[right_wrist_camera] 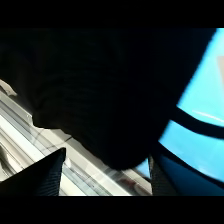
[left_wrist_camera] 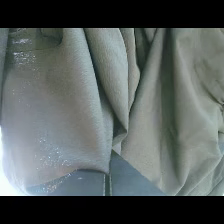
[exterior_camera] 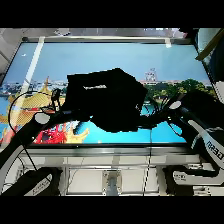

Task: Fold the clothes and pants, and hang the long-sleeved shirts on hangers.

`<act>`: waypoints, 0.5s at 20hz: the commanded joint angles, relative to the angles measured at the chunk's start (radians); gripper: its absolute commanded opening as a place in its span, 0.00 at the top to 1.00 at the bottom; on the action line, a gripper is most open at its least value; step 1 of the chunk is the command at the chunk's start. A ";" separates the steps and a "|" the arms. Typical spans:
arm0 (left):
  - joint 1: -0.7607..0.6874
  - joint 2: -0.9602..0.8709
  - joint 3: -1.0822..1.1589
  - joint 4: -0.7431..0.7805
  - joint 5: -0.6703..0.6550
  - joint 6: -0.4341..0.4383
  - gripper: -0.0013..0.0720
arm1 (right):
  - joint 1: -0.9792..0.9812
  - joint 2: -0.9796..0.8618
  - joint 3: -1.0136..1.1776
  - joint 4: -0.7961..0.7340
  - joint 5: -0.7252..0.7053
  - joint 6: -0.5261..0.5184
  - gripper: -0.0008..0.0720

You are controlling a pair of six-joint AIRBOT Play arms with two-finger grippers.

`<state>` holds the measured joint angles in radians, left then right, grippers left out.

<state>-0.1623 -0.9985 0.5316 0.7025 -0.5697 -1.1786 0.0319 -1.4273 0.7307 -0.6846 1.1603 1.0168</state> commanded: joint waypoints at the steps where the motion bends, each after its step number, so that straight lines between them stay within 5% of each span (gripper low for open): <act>1: -0.001 0.002 0.001 0.005 -0.004 -0.003 0.98 | 0.061 -0.024 -0.011 0.035 -0.040 -0.047 0.43; 2: -0.001 0.002 0.001 0.005 -0.004 -0.003 0.98 | 0.068 -0.025 -0.011 0.043 -0.049 -0.061 0.59; 3: 0.001 0.002 0.001 0.012 -0.004 -0.003 0.98 | 0.068 -0.025 -0.011 0.059 -0.055 -0.068 0.88; 4: 0.011 0.005 0.006 0.049 -0.017 -0.004 0.98 | 0.063 -0.024 -0.003 0.064 -0.048 -0.063 0.97; 8: 0.153 0.066 0.161 0.457 -0.342 -0.146 0.98 | -0.051 0.075 0.085 -0.047 0.127 0.005 0.97; 10: 0.216 0.117 0.295 0.646 -0.555 -0.146 0.98 | -0.146 0.183 0.157 -0.117 0.238 0.047 0.97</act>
<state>-0.0277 -0.9337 0.6918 1.0531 -0.8417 -1.2785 -0.0200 -1.3464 0.8139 -0.7120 1.2518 1.0084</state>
